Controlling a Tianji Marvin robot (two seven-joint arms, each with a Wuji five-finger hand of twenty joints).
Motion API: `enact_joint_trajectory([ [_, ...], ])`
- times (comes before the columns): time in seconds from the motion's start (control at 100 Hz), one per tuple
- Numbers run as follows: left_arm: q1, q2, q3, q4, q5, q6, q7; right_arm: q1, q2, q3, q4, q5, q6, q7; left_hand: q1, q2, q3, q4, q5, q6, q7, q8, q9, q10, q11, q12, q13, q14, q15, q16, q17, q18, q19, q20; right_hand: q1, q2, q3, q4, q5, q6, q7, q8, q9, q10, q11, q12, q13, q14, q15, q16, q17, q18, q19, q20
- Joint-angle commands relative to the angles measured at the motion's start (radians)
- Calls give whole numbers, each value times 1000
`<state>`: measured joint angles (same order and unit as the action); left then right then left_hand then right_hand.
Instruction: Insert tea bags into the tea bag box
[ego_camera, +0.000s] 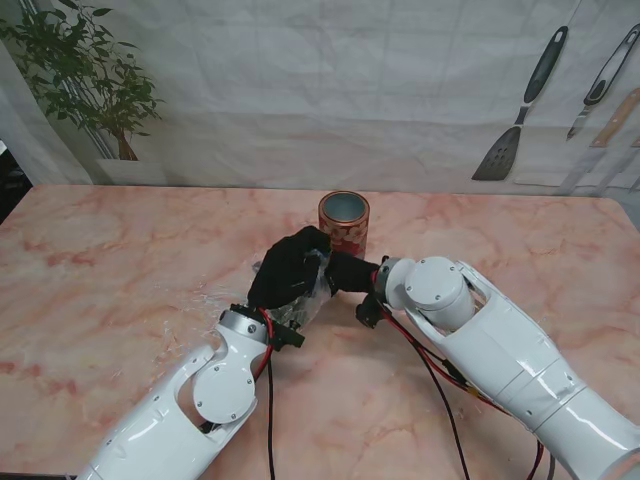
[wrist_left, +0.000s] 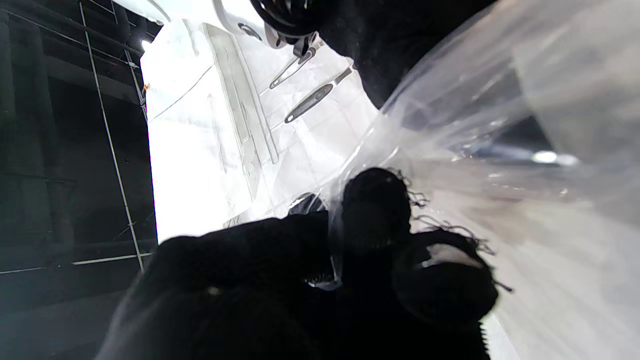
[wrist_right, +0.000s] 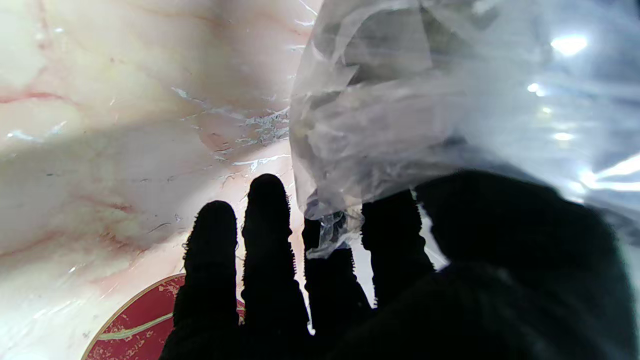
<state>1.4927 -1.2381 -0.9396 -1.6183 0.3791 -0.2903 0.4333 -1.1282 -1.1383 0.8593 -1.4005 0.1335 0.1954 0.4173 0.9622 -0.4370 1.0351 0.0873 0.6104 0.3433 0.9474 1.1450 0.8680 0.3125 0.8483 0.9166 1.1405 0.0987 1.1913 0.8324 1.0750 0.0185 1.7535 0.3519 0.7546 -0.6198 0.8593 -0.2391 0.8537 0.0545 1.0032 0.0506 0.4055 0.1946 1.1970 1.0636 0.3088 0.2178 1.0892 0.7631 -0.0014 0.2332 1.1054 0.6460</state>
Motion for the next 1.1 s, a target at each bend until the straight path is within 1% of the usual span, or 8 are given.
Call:
enact_joint_trajectory([
  [0.0, -4, -5, -5, -14, 0, 5, -10, -21, -11, 7, -10, 10, 9, -6, 133, 24, 77, -10, -24, -19, 18, 11, -5, -54, 39, 31, -8, 98, -27, -11, -13, -146, 16, -16, 54, 45, -36, 2, 35, -4, 33, -17, 11, -17, 30, 3, 16, 2, 33, 2, -1, 7, 25, -16],
  [0.11, -3, -1, -15, -17, 5, 35, -20, -30, -8, 27, -18, 21, 8, -2, 133, 23, 78, -10, -23, -18, 18, 10, -4, -52, 39, 30, -8, 99, -24, -11, -12, -143, 19, -15, 77, 111, -63, 15, 10, 5, 58, 58, -24, -15, 26, -2, -16, -7, 22, -4, -22, -12, 11, -19],
  [0.15, -3, 0, -18, -16, 13, 49, -18, -34, -5, 36, -25, 21, 9, 3, 133, 23, 79, -10, -23, -18, 18, 10, -4, -51, 39, 30, -10, 102, -23, -10, -12, -142, 21, -15, 89, 140, -79, 21, -14, 5, 60, 123, -39, -12, 23, -6, -30, -9, 18, -7, -31, -15, 2, -18],
  [0.22, -5, 0, -22, -15, 26, 69, -11, -40, 0, 50, -35, 22, 11, 11, 133, 22, 79, -11, -23, -18, 18, 10, -4, -52, 39, 30, -9, 105, -19, -8, -12, -139, 25, -14, 94, 174, -93, 21, -38, 2, 56, 187, -61, -11, 14, -10, -51, -13, 12, -13, -43, -27, -13, -17],
  [0.52, -1, 4, -46, -23, 48, 119, -4, -71, 8, 104, -78, 24, 28, 14, 132, 21, 81, -11, -18, -18, 14, 9, -1, -49, 36, 32, -8, 109, -10, -5, -11, -143, 27, -18, 116, 222, -92, 30, -90, 19, 72, 299, -85, -8, 11, -15, -73, -18, 6, -20, -55, -37, -32, -10],
  [0.88, -7, 2, -49, -21, 66, 146, 11, -82, 12, 131, -90, 66, 30, 41, 132, 23, 80, -12, -19, -21, 12, 11, -1, -52, 35, 33, -8, 108, -8, -4, -13, -149, 19, -23, 113, 223, -96, 27, -92, 27, 61, 327, -107, -6, 2, -21, -98, -20, -3, -27, -71, -44, -55, -11],
  [1.0, -10, -6, -38, -14, 36, 104, 20, -66, 13, 115, -77, 77, 46, 66, 134, 29, 72, -14, -23, -25, 12, 13, -5, -57, 34, 33, -13, 102, -22, -9, -13, -150, 11, -26, 90, 189, -117, 21, -60, 22, 48, 280, -104, -3, -5, -23, -97, -14, -2, -32, -71, -37, -60, -6],
  [1.09, -11, -15, -24, -9, -16, 60, 20, -48, 11, 94, -53, 96, 44, 83, 144, 34, 58, -24, -31, -28, 13, 14, -15, -60, 31, 35, -25, 102, -51, -21, -19, -134, -16, -37, 28, 141, -131, 16, -20, 22, 66, 236, -96, 3, -15, -31, -92, -9, 1, -35, -69, -33, -61, -2],
])
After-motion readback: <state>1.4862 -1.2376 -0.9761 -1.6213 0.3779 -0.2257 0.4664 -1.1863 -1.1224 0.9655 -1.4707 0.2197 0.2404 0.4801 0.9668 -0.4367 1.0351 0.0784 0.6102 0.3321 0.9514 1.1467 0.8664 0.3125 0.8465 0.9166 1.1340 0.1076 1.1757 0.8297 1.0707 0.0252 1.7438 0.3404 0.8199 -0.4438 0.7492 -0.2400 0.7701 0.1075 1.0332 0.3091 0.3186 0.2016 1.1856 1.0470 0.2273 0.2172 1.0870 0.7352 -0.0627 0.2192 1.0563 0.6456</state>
